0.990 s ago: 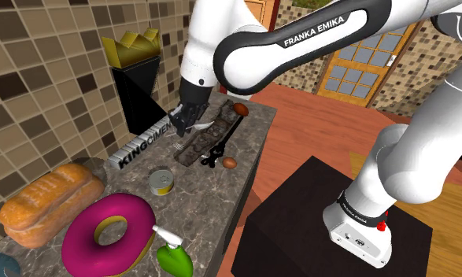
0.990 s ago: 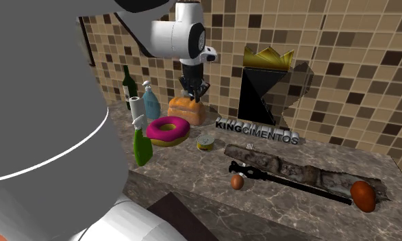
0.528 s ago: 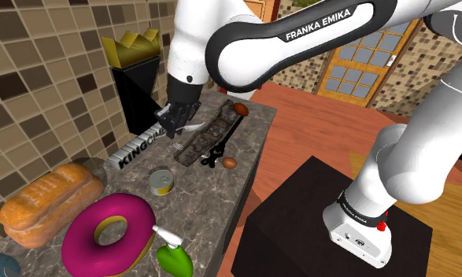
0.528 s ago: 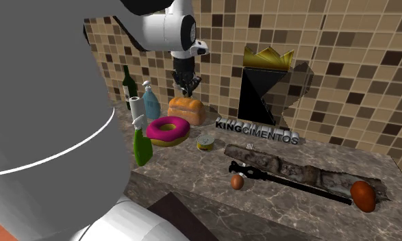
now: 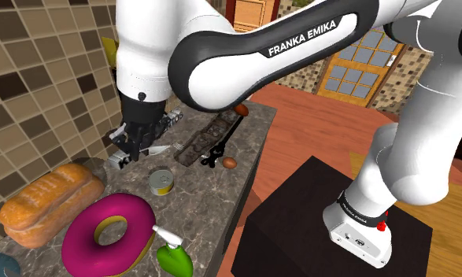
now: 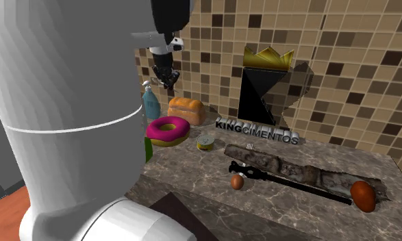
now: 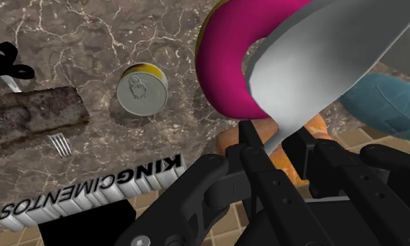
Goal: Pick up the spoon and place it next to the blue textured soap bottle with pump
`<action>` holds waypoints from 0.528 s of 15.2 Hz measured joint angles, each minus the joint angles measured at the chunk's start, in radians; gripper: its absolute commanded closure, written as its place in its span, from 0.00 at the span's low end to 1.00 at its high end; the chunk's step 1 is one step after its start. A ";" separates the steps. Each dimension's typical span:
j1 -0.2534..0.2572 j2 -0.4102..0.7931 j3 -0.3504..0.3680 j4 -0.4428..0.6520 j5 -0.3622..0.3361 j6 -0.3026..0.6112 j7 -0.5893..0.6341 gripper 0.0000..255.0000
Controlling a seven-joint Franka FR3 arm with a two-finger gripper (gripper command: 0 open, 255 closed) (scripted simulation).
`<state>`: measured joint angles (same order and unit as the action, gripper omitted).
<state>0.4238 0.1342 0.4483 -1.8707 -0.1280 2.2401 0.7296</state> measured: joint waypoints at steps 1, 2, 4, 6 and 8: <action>0.016 0.019 0.006 0.021 -0.017 -0.006 0.028 1.00; 0.032 0.045 0.011 0.049 -0.036 -0.014 0.054 1.00; 0.068 0.112 0.016 0.130 -0.081 -0.039 0.105 1.00; 0.115 0.172 0.021 0.214 -0.121 -0.074 0.158 1.00; 0.162 0.243 0.019 0.307 -0.160 -0.107 0.201 1.00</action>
<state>0.5856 0.3767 0.4669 -1.5635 -0.2883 2.1326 0.9306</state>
